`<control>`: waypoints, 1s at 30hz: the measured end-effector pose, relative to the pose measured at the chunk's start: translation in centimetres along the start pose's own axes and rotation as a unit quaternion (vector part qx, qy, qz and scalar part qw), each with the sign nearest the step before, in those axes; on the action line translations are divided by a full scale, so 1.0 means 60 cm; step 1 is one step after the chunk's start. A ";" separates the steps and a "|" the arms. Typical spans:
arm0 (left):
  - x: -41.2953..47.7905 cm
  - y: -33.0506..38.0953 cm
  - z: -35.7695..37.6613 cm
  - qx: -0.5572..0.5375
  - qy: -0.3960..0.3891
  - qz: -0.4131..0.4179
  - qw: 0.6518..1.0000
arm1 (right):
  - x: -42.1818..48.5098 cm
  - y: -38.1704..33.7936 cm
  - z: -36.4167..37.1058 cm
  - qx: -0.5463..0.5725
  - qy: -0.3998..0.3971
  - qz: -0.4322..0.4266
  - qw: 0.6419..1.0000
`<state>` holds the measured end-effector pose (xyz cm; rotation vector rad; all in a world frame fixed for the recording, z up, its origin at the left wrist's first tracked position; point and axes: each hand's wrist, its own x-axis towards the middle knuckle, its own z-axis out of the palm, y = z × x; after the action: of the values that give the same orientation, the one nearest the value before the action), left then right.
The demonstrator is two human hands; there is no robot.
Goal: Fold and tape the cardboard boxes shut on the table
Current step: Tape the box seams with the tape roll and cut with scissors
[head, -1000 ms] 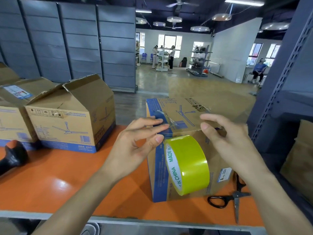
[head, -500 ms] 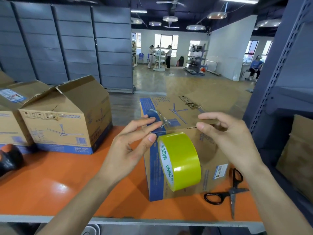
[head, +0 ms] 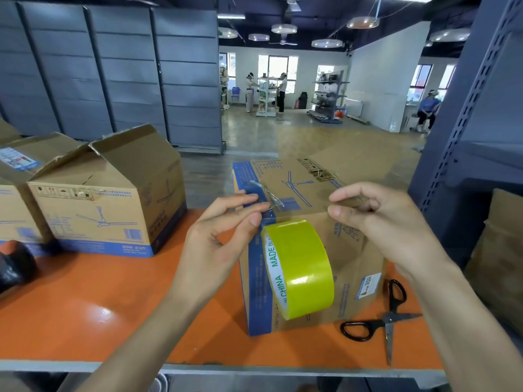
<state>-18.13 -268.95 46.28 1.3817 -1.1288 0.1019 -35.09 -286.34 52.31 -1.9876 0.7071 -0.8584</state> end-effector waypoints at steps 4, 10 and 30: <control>0.008 0.006 0.000 0.002 0.003 -0.005 1.000 | 0.004 -0.009 -0.001 -0.052 -0.019 0.020 0.998; 0.009 0.008 -0.003 0.029 -0.036 -0.004 0.999 | -0.026 -0.002 0.022 -0.174 0.046 -0.020 0.983; 0.054 0.055 -0.029 0.097 -0.141 -0.029 0.985 | -0.162 -0.021 0.063 0.110 -0.139 -0.117 0.977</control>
<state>-17.60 -268.41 51.16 1.6395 -1.3388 -0.0289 -37.86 -276.81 48.85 -1.9600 0.2089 -0.7373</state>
